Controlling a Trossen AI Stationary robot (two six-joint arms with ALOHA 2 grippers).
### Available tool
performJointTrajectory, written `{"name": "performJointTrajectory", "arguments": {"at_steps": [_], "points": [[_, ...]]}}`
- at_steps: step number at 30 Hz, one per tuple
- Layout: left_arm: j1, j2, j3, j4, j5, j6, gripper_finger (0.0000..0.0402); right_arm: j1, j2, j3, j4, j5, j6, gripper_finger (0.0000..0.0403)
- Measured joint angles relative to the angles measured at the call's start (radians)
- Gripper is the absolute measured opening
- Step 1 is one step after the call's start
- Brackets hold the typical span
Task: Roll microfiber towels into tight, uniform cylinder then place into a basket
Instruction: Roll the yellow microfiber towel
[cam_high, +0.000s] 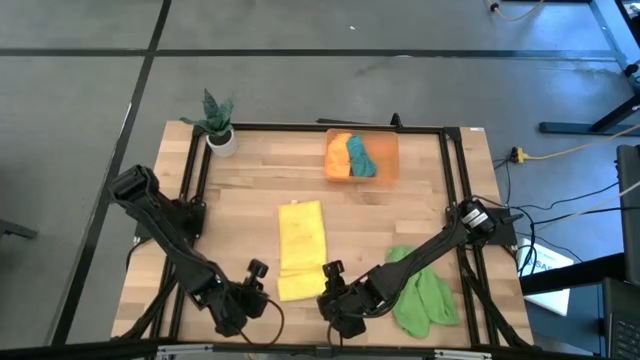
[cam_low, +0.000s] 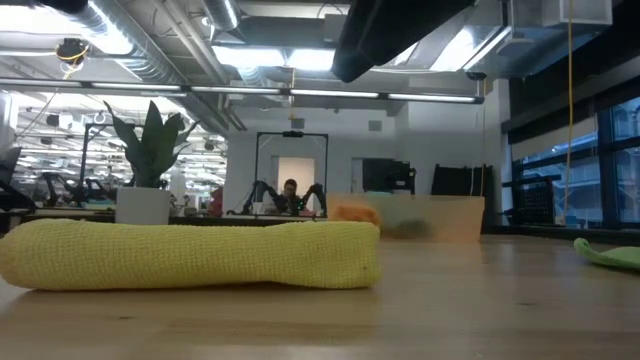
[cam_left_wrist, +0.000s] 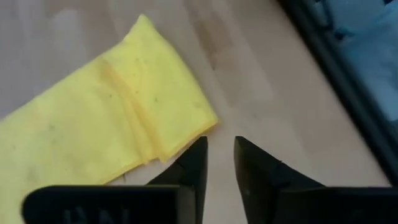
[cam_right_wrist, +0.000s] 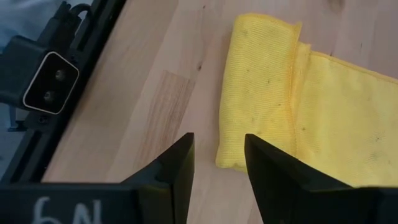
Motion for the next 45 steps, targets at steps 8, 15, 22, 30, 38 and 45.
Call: {"name": "performJointTrajectory", "arguments": {"at_steps": [8, 15, 22, 30, 38, 45], "points": [[0.012, 0.052, 0.0, 0.003, -0.083, 0.089, 0.0099, 0.0, 0.0, 0.0, 0.001, 0.0, 0.003, 0.0142], [0.012, 0.123, 0.0, 0.104, -0.081, 0.087, 0.01, 0.0, 0.026, 0.0, 0.011, 0.028, -0.056, 0.0142], [0.009, 0.177, 0.0, 0.12, -0.08, 0.112, 0.01, -0.002, 0.121, -0.001, 0.049, 0.082, -0.133, 0.0142], [0.009, 0.179, 0.0, 0.125, -0.08, 0.111, 0.01, -0.015, 0.16, -0.002, 0.045, 0.14, -0.118, 0.0142], [0.009, 0.179, 0.0, 0.137, -0.08, 0.104, 0.01, -0.029, 0.166, -0.001, 0.059, 0.11, -0.092, 0.0142], [0.0, 0.179, 0.0, 0.139, -0.079, 0.105, 0.01, -0.028, 0.206, 0.001, 0.073, 0.103, -0.089, 0.0142]]}}
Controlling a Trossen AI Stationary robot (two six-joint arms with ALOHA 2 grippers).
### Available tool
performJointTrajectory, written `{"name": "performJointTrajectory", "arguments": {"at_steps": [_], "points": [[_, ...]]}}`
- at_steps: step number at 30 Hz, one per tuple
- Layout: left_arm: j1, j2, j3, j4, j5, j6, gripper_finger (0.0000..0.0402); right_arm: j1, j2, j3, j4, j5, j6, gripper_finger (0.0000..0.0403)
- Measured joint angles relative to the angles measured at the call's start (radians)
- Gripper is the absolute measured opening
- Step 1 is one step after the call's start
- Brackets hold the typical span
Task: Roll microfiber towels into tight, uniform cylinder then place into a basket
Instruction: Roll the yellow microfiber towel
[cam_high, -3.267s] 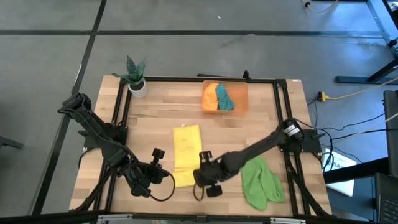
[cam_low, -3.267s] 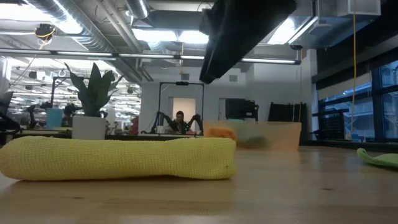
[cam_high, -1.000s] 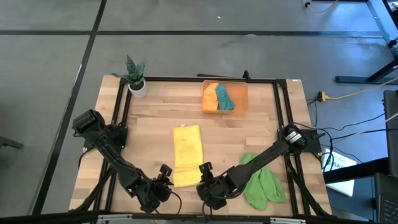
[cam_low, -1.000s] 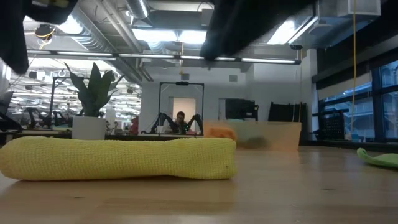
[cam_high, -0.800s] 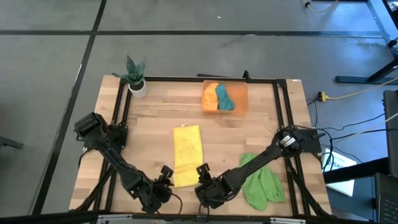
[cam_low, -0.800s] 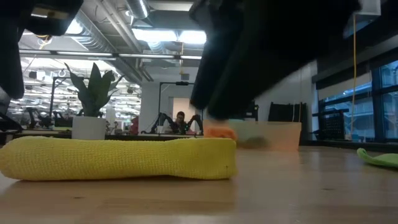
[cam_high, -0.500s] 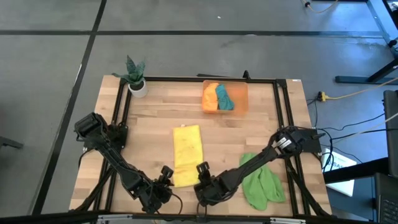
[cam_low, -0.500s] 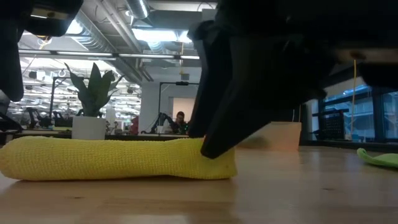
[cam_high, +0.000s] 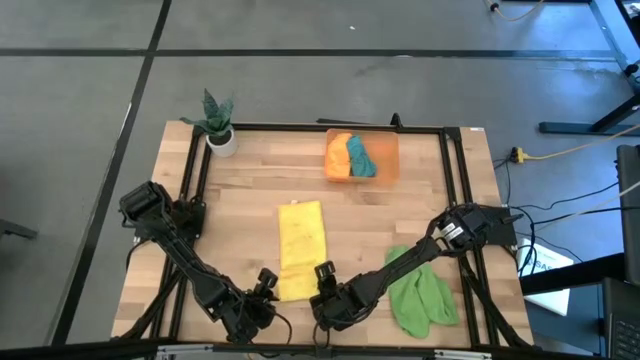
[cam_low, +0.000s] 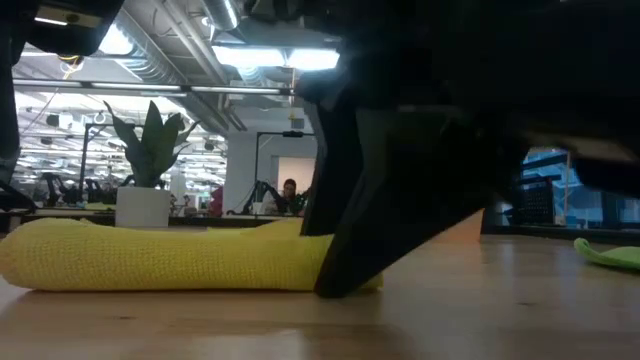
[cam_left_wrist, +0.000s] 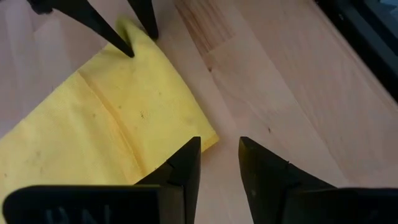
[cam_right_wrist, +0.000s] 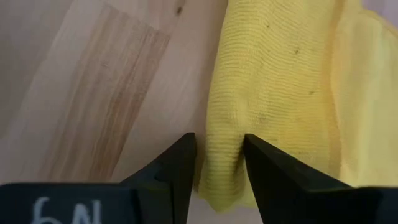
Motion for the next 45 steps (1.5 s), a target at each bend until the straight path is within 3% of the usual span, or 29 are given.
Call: {"name": "performJointTrajectory", "arguments": {"at_steps": [8, 15, 19, 24, 31, 41, 45], "points": [[0.0, 0.0, 0.0, 0.004, 0.0, 0.0, 0.01, 0.0, 0.01, 0.002, 0.0, 0.009, 0.112, 0.0142], [0.0, 0.0, 0.0, 0.005, 0.0, 0.0, 0.01, 0.003, 0.014, 0.001, -0.003, 0.099, 0.221, 0.0132], [0.0, 0.0, 0.0, 0.005, 0.0, 0.0, 0.01, 0.002, 0.017, -0.001, -0.003, 0.121, 0.251, 0.0092], [0.0, 0.0, 0.0, 0.005, 0.0, 0.0, 0.01, -0.003, 0.018, -0.002, -0.01, 0.111, 0.273, 0.0016], [0.005, 0.0, 0.0, 0.004, -0.014, 0.015, 0.01, -0.029, 0.014, 0.028, -0.025, -0.08, 0.3, 0.0006], [0.011, -0.002, -0.001, -0.013, -0.11, 0.034, 0.01, -0.057, 0.021, 0.153, -0.113, -0.506, 0.223, 0.0005], [0.007, -0.013, -0.001, -0.016, -0.116, 0.033, 0.01, -0.081, 0.021, 0.156, -0.121, -0.586, 0.226, 0.0004]]}}
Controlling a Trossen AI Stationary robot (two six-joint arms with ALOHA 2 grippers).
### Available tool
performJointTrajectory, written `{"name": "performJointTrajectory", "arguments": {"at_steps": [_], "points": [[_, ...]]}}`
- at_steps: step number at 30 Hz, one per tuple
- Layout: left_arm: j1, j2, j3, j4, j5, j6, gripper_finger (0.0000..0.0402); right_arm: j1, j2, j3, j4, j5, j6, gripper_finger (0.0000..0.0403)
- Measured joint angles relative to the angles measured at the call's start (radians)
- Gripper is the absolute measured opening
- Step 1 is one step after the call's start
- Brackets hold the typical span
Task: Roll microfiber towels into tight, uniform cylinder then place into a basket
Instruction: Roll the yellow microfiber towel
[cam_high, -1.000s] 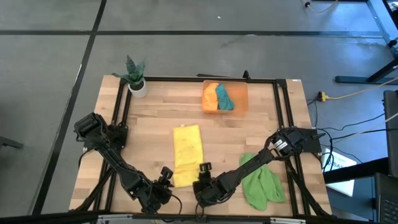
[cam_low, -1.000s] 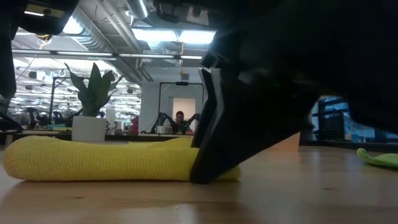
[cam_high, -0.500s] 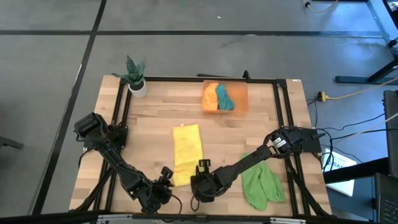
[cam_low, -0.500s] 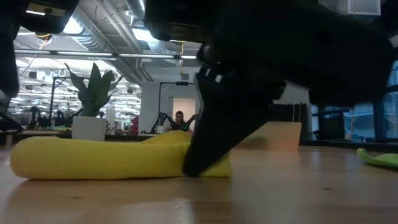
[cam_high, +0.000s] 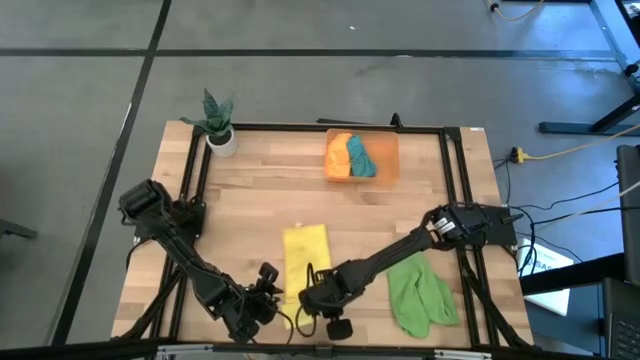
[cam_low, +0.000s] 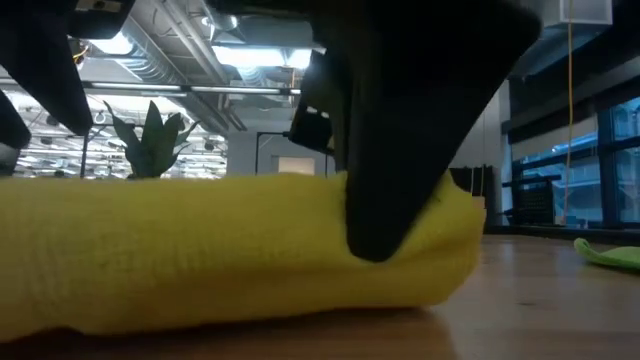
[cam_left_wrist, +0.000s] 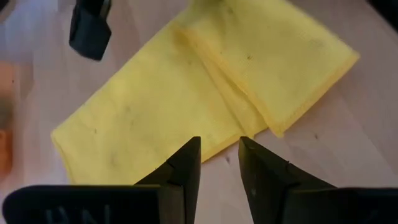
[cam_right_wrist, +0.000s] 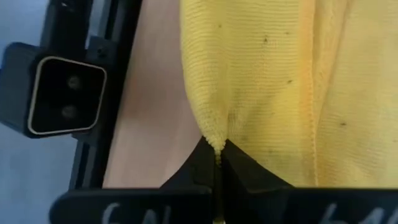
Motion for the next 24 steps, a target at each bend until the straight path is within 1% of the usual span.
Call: {"name": "performJointTrajectory", "arguments": {"at_steps": [5, 12, 14, 17, 20, 22, 24], "points": [[-0.029, -0.029, 0.0, -0.001, 0.001, -0.001, 0.01, -0.04, 0.0, 0.0, -0.005, -0.019, 0.026, 0.0004], [-0.104, -0.018, 0.0, 0.028, 0.051, -0.014, 0.01, -0.082, -0.009, 0.001, 0.003, -0.013, 0.006, 0.0005], [-0.115, -0.018, -0.001, 0.043, 0.048, -0.007, 0.01, -0.09, -0.01, 0.001, 0.013, -0.011, 0.002, 0.0007], [-0.116, -0.018, 0.0, 0.066, -0.003, -0.006, 0.01, -0.097, -0.01, 0.001, 0.032, -0.009, 0.002, 0.0009], [-0.097, -0.004, 0.001, 0.105, -0.019, -0.072, 0.01, -0.102, -0.01, 0.001, 0.049, -0.007, 0.002, 0.0008], [-0.086, 0.008, 0.0, 0.107, -0.018, -0.136, 0.01, -0.102, -0.01, 0.001, 0.065, 0.021, 0.007, 0.0008], [-0.079, 0.014, 0.0, 0.105, -0.018, -0.162, 0.01, -0.102, -0.01, 0.001, 0.067, 0.037, 0.007, 0.0008]]}}
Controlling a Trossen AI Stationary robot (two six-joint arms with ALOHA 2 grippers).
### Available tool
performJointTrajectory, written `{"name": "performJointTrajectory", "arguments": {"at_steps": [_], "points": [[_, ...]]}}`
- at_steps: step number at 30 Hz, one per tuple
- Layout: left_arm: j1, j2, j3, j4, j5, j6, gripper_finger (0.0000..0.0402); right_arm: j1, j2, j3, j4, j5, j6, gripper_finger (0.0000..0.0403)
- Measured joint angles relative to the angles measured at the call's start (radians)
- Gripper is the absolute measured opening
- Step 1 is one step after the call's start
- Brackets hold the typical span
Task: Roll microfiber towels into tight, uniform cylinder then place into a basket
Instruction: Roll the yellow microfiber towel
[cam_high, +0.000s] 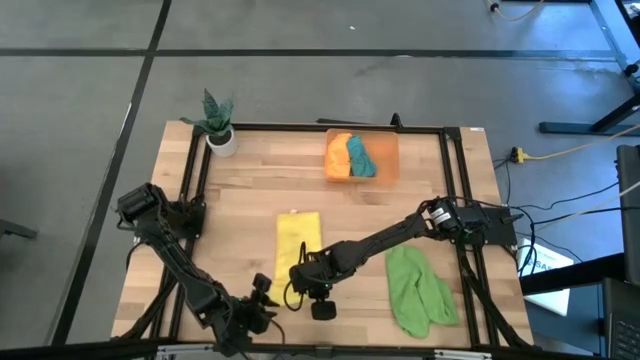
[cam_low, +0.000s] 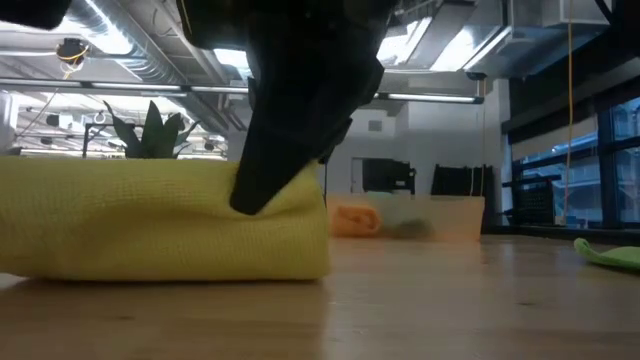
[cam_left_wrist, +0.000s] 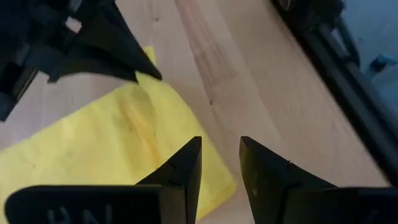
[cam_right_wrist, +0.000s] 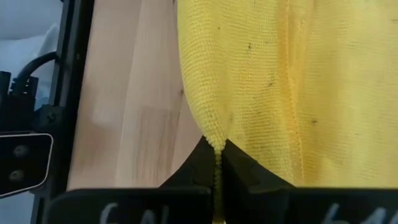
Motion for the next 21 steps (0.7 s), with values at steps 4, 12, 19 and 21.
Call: {"name": "performJointTrajectory", "arguments": {"at_steps": [4, 12, 19, 21], "points": [[0.002, 0.0, 0.0, -0.022, -0.001, -0.046, 0.01, -0.004, 0.0, 0.0, 0.0, 0.001, -0.005, 0.0008], [0.03, 0.0, 0.0, -0.092, 0.009, -0.216, 0.01, -0.004, 0.0, 0.0, 0.0, 0.04, -0.005, 0.0009], [0.043, 0.001, 0.0, -0.115, 0.029, -0.289, 0.01, -0.005, 0.0, 0.0, 0.0, 0.062, -0.008, 0.0009], [0.044, 0.015, 0.002, -0.118, 0.037, -0.312, 0.01, -0.004, 0.0, 0.0, 0.0, 0.064, -0.008, 0.0009]]}}
